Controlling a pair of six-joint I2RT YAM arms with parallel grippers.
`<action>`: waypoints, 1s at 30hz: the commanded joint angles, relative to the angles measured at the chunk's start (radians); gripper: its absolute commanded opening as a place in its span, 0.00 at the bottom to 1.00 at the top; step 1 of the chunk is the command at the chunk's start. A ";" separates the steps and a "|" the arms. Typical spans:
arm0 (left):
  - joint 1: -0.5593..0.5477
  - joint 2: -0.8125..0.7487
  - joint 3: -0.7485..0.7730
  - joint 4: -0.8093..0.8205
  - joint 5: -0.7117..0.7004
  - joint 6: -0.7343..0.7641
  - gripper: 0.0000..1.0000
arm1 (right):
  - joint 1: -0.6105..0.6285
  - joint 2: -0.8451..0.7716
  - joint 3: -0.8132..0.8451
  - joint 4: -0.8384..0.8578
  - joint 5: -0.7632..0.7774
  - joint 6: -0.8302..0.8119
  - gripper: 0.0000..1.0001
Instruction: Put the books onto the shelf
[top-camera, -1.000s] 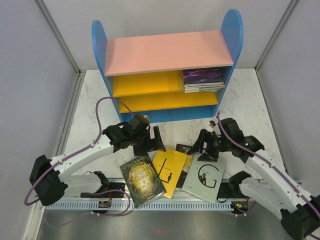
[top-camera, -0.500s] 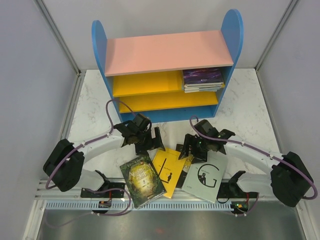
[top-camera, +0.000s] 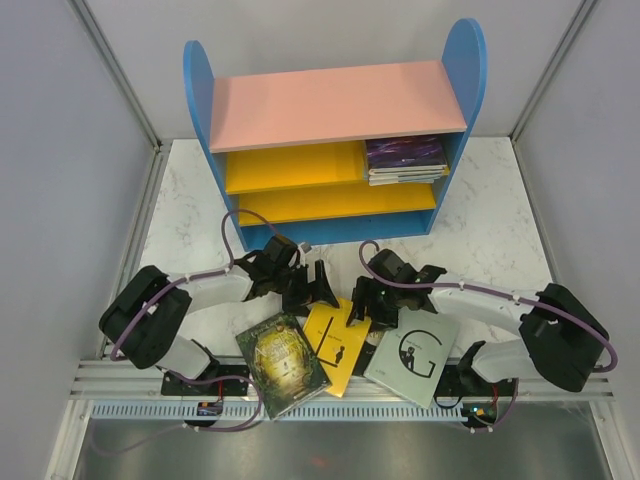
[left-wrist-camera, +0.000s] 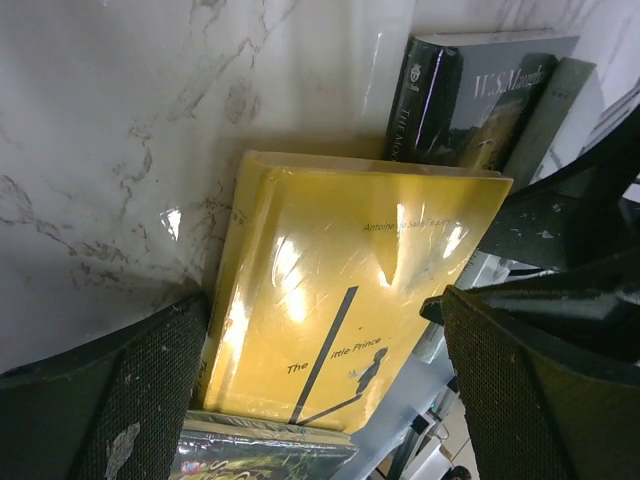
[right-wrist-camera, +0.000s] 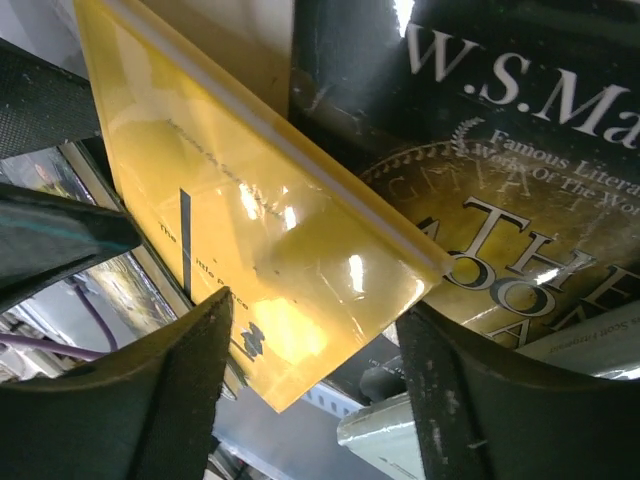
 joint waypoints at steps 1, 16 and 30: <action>-0.018 0.042 -0.086 0.162 0.125 -0.031 0.99 | 0.034 0.083 -0.152 0.176 0.053 0.067 0.67; -0.018 -0.130 -0.207 0.501 0.324 -0.201 0.99 | 0.033 -0.358 -0.198 0.388 0.152 0.166 0.21; -0.014 -0.341 -0.267 0.627 0.318 -0.353 0.98 | 0.036 -0.559 -0.155 0.444 0.095 0.199 0.00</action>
